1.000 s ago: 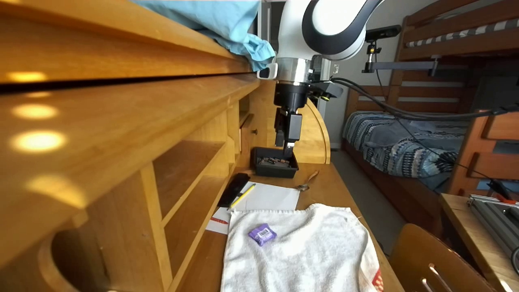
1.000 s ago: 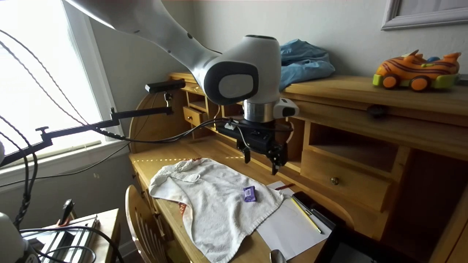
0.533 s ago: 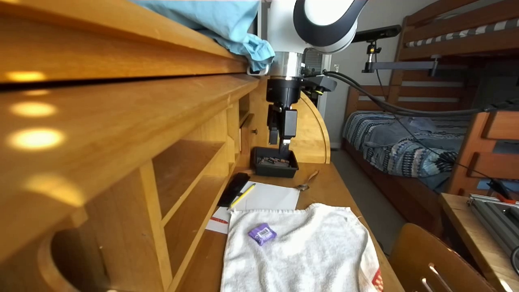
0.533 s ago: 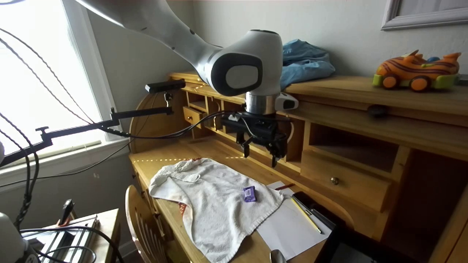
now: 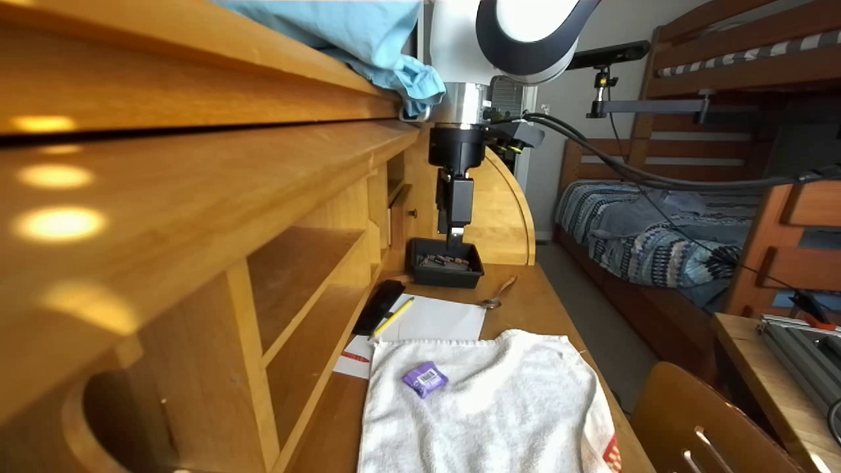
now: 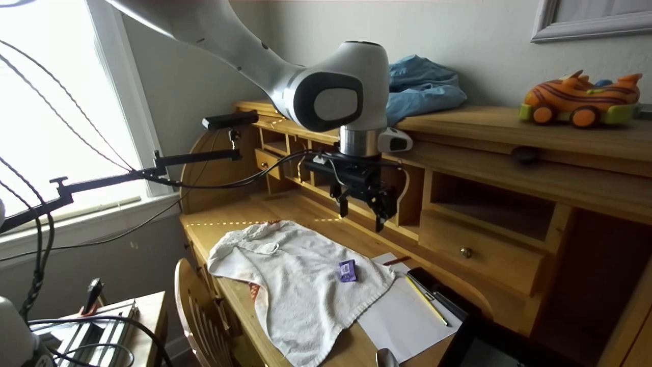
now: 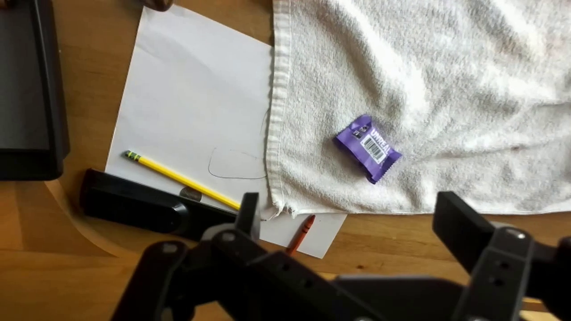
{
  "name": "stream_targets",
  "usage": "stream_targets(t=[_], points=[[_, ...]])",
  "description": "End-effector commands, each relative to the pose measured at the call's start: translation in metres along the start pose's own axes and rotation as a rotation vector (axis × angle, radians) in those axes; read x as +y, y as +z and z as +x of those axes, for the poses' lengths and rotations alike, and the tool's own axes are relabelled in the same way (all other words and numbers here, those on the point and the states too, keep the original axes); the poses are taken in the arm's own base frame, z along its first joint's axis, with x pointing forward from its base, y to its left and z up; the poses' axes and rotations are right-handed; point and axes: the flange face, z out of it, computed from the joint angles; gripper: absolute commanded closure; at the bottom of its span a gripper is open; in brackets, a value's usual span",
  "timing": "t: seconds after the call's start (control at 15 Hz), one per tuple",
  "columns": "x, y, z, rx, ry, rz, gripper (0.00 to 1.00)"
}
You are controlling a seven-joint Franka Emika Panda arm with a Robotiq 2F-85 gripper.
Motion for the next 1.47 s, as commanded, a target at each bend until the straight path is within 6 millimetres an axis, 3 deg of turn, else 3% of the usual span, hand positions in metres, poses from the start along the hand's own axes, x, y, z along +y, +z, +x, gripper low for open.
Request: stream_targets(t=[0.0, 0.4, 0.8, 0.87, 1.4], points=[[-0.017, 0.001, 0.012, -0.023, 0.032, -0.026, 0.00], [-0.023, 0.006, 0.017, -0.005, 0.148, -0.017, 0.00], [-0.049, 0.011, 0.016, -0.047, 0.062, -0.008, 0.00], [-0.029, 0.001, 0.010, -0.013, 0.121, -0.017, 0.00], [-0.033, 0.000, 0.010, -0.020, 0.114, -0.013, 0.00]])
